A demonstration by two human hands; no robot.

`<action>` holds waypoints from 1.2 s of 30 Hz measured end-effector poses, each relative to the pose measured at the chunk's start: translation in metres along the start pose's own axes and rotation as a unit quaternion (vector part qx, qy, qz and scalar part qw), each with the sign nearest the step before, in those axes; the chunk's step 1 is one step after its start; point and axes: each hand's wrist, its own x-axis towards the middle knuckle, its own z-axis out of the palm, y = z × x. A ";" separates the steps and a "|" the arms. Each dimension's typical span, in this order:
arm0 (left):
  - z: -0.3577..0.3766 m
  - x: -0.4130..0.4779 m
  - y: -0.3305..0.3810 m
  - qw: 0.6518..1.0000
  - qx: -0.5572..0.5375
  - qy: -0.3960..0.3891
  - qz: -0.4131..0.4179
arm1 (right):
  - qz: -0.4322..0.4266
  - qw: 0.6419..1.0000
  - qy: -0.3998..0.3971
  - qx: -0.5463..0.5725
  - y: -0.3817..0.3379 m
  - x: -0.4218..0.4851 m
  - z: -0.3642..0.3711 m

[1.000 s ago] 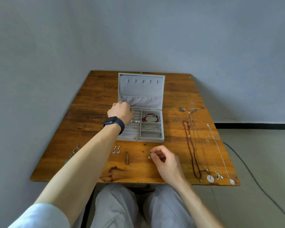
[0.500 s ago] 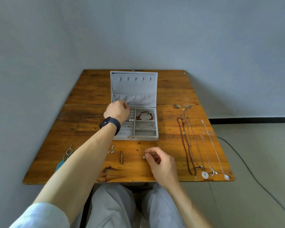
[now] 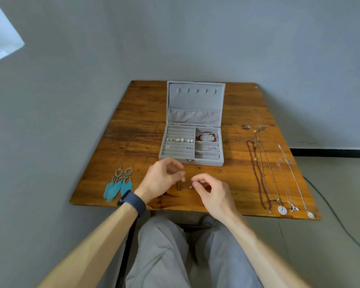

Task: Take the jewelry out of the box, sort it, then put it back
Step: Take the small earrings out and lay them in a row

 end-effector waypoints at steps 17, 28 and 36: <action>0.019 0.034 -0.008 0.985 0.170 0.017 -0.030 | 0.015 0.992 -0.009 -0.122 0.005 0.041 0.007; 0.019 0.029 -0.002 0.984 0.170 0.032 -0.041 | 0.012 0.988 0.040 -0.146 0.007 0.040 0.016; 0.013 0.018 0.004 0.981 0.181 0.072 -0.018 | 0.010 0.995 0.041 -0.091 0.004 0.030 0.006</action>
